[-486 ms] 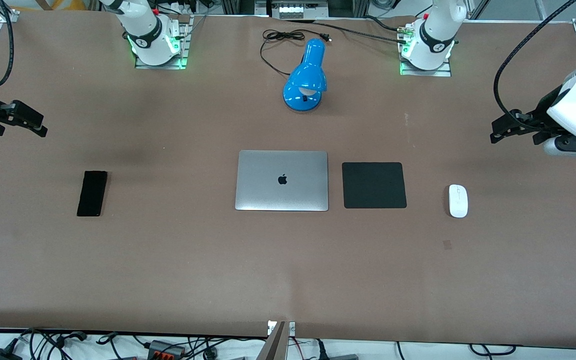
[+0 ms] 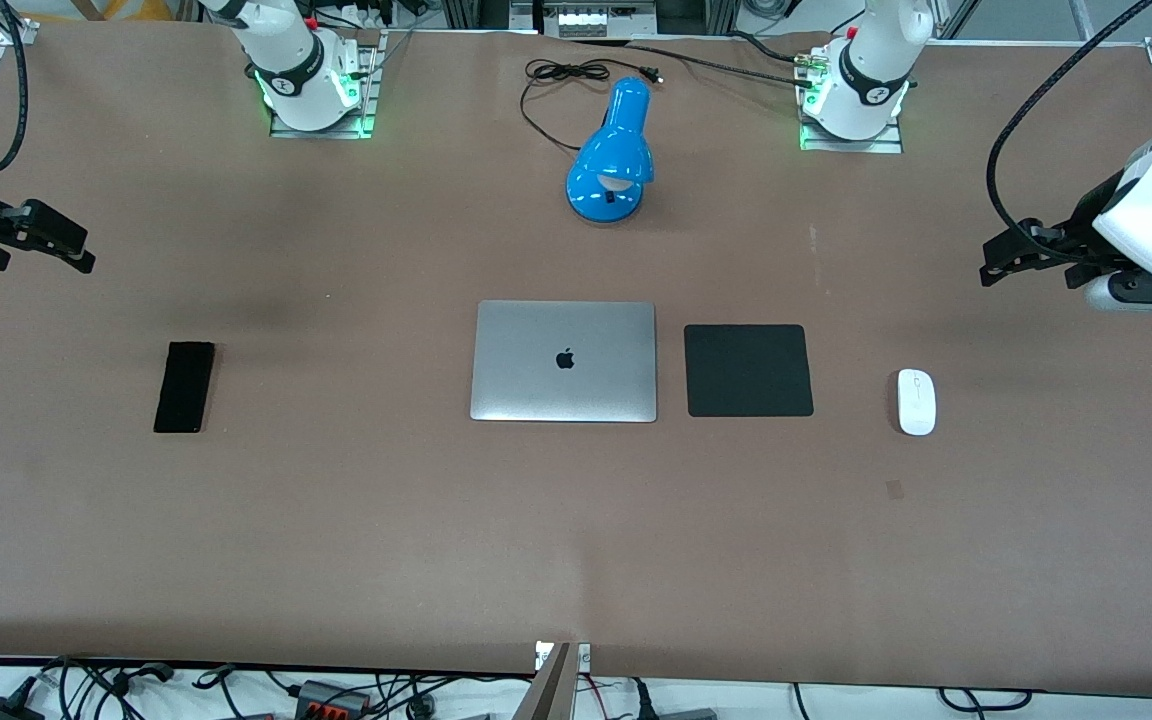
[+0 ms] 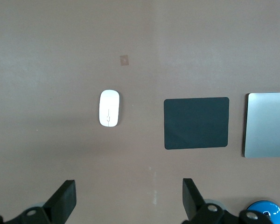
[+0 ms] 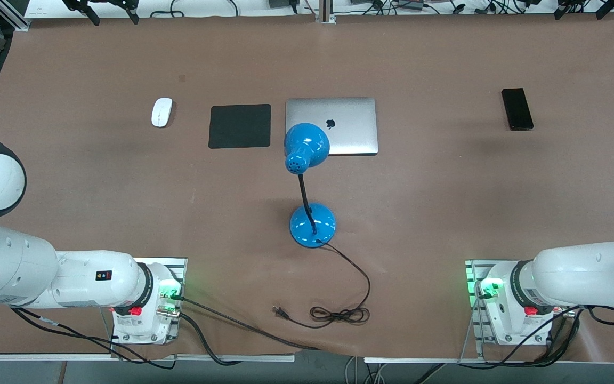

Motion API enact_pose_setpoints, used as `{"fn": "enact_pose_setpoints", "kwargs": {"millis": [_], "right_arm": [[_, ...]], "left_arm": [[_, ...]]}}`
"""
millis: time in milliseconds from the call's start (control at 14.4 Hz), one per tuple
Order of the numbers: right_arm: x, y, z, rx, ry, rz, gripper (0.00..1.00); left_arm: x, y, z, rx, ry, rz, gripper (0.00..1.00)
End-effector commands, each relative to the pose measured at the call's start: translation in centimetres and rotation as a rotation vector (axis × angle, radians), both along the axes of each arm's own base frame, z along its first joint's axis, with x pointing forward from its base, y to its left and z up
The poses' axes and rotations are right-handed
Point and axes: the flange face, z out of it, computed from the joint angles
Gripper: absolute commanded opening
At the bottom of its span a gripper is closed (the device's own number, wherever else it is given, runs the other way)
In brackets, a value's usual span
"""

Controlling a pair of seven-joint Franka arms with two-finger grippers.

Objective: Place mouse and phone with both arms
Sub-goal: 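Reach the right gripper to the black phone while the left gripper reaches the mouse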

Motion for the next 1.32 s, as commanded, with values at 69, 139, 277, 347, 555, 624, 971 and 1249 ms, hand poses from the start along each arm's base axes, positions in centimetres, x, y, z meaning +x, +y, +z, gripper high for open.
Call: {"fn": "enact_pose_setpoints", "kwargs": {"millis": [69,139,277,347,555,624,971,1249], "right_arm": [[-0.4,0.1,0.4,0.008,0.003,0.001,1.00],[-0.3,0.1,0.2,0.006,0.004,0.002,1.00],[0.6,0.4,-1.1,0.007,0.021,0.009,1.00],[0.7,0.3,-1.4,0.005,0.027,0.011,1.00],[2.4,0.4,-4.6,0.002,0.058,0.013,1.00],[3.0,0.2,-6.2,0.001,0.068,0.012,1.00],[6.3,-2.3,-15.3,-0.059,0.137,0.001,1.00],[7.5,-6.1,-24.9,-0.048,0.224,-0.049,1.00]], "left_arm": [[0.3,0.2,0.4,-0.001,0.014,0.008,1.00],[0.2,0.4,0.4,-0.002,0.020,0.017,1.00],[0.0,0.9,-0.1,-0.001,0.051,0.022,1.00],[0.3,1.2,-1.1,-0.001,0.081,0.019,1.00],[0.8,4.3,-6.9,-0.012,0.273,0.049,1.00],[0.7,5.0,-8.9,-0.018,0.324,0.042,1.00],[3.9,5.8,-21.0,-0.037,0.287,-0.020,1.00],[3.8,6.1,-30.3,0.102,0.029,-0.157,1.00]]}}
